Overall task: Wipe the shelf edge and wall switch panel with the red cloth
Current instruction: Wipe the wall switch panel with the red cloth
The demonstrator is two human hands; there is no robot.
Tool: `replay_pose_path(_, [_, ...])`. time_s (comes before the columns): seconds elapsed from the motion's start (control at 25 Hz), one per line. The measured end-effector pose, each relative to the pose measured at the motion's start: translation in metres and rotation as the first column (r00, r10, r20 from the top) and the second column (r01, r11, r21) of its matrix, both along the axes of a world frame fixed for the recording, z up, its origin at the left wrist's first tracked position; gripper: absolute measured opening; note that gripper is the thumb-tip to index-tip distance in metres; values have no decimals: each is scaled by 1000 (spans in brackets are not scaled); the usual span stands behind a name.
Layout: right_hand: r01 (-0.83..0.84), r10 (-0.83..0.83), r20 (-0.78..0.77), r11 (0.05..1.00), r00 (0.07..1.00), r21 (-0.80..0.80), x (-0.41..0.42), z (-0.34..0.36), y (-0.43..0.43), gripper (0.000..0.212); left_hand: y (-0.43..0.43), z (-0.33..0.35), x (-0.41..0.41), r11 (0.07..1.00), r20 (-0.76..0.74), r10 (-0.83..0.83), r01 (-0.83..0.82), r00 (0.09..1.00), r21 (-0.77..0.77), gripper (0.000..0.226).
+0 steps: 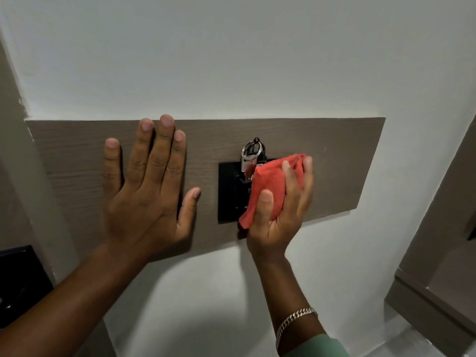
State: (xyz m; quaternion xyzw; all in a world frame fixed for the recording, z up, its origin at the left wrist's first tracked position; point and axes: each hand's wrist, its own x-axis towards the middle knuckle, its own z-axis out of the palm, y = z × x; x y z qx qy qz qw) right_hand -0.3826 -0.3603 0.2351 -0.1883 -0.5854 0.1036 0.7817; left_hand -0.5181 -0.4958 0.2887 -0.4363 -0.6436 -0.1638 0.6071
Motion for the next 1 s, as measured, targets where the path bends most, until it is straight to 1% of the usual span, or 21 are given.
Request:
replay_pose_path(0.04, [23,-24,78,1000,997,8,0,-6,2,50,1,0,0,1000,-1,3,-3,1000,4,79])
replay_pose_path(0.08, [37,-38,121,999,992,9,3,-13,5,52,1,1,0,1000,-1,9,-9,1000,8,80])
replay_pose_path(0.2, [56,-60,155,998,986,30,17,-30,10,50,0,2,2,1000,4,9,-9,1000,11,79])
replay_pose_path(0.24, [42,-44,134,999,990,14,18,-31,8,47,-1,2,3,1000,9,7,-7,1000,11,79])
replay_pose_path(0.32, [-11,13,31,996,999,-84,10,-27,-1,44,-1,3,4,1000,17,7,-7,1000,10,79])
replay_pose_path(0.4, [-89,81,-53,979,995,-182,-4,-14,-18,47,-1,3,5,1000,21,3,-4,1000,15,78])
replay_pose_path(0.44, [-94,89,-34,977,995,-190,-10,-11,-27,49,0,3,5,1000,24,-2,1,1000,17,78])
replay_pose_path(0.48, [-61,66,28,985,997,-158,-14,-12,-34,49,0,3,4,1000,28,-9,8,1000,18,79])
replay_pose_path(0.56, [20,-13,169,999,986,-39,-14,-20,-42,47,-1,3,2,1000,32,-18,18,999,13,79])
replay_pose_path(0.6, [27,-25,187,1000,982,-9,-12,-20,-40,46,-1,3,2,1000,32,-20,20,999,12,79])
replay_pose_path(0.64, [4,2,156,999,988,-41,-10,-16,-38,46,-1,2,2,1000,33,-17,16,999,8,80])
replay_pose_path(0.68, [-38,48,73,990,996,-134,-12,-7,-37,48,-1,1,3,1000,33,-10,10,999,3,79])
replay_pose_path(0.72, [-101,96,-34,965,995,-243,-17,5,-37,48,-1,0,3,1000,33,-6,6,999,1,79])
replay_pose_path(0.76, [-149,120,-106,935,987,-321,-22,17,-41,48,0,0,4,1000,37,-9,9,999,0,79])
replay_pose_path(0.8, [-122,100,-83,934,992,-336,-24,25,-46,48,-2,1,4,1000,42,-20,20,999,0,77])
replay_pose_path(0.84, [-38,46,26,964,999,-264,-23,23,-49,48,-4,2,5,999,51,-45,45,998,4,75])
replay_pose_path(0.88, [46,-21,175,989,984,-138,-20,13,-47,50,-5,4,6,996,61,-89,88,994,15,72])
replay_pose_path(0.92, [77,-68,302,997,951,-19,-13,-1,-44,52,-8,3,10,988,79,-154,152,985,28,68])
replay_pose_path(0.96, [71,-86,381,996,920,55,-4,-13,-37,53,-12,-2,17,970,115,-244,242,963,36,64])
replay_pose_path(1.0, [54,-85,415,995,906,87,5,-23,-28,55,-13,-12,26,933,173,-359,356,917,50,59])
